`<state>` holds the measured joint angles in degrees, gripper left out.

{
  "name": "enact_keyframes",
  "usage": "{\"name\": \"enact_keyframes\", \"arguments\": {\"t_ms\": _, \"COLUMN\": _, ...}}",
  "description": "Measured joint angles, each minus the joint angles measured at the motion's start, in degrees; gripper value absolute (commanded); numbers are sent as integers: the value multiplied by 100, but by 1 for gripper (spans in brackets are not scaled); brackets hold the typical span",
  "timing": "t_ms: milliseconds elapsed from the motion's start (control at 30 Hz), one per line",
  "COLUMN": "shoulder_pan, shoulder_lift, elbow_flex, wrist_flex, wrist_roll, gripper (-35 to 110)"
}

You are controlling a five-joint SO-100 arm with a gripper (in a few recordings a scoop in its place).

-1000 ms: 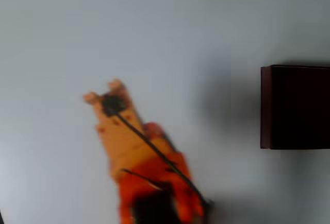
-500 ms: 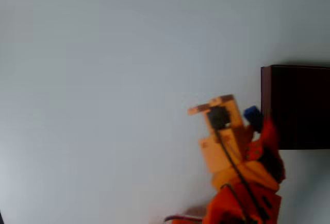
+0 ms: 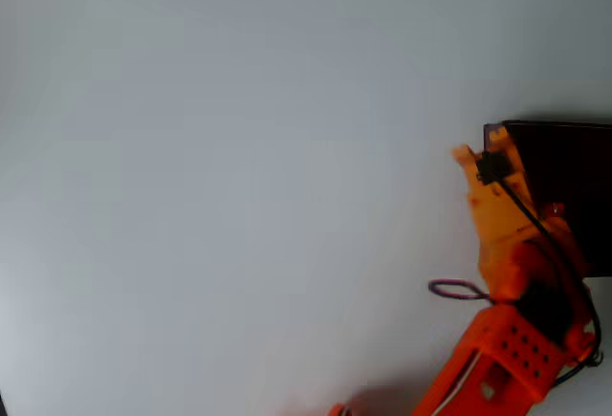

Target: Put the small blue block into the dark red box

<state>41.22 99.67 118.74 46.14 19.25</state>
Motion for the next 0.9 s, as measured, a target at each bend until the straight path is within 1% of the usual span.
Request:
{"name": "enact_keyframes", "arguments": {"t_ms": 67, "shoulder_pan": 53, "shoulder_lift": -229, "elbow_flex": -132, "wrist_flex": 105, "wrist_roll": 18, "gripper": 16}}
{"name": "enact_keyframes", "arguments": {"t_ms": 200, "shoulder_pan": -9, "shoulder_lift": -167, "elbow_flex": -149, "wrist_flex": 229, "wrist_roll": 0, "gripper": 16}}
{"name": "enact_keyframes", "arguments": {"t_ms": 300, "shoulder_pan": -149, "shoulder_lift": 352, "elbow_flex": 88, "wrist_flex": 387, "wrist_roll": 35, "gripper": 16}}
{"name": "enact_keyframes", "arguments": {"t_ms": 433, "shoulder_pan": -615, "shoulder_lift": 1573, "elbow_flex": 712, "wrist_flex": 844, "wrist_roll": 53, "gripper": 15}}
{"name": "enact_keyframes", "arguments": {"t_ms": 500, "shoulder_pan": -1037, "shoulder_lift": 2268, "elbow_flex": 958, "wrist_flex": 1116, "wrist_roll": 9, "gripper": 13}}
{"name": "enact_keyframes", "arguments": {"t_ms": 700, "shoulder_pan": -2540, "shoulder_lift": 4438, "elbow_flex": 1222, "wrist_flex": 2408, "wrist_roll": -105, "gripper": 0}}
{"name": "enact_keyframes", "arguments": {"t_ms": 900, "shoulder_pan": -4140, "shoulder_lift": 6891, "elbow_flex": 2136, "wrist_flex": 3243, "wrist_roll": -677, "gripper": 2}}
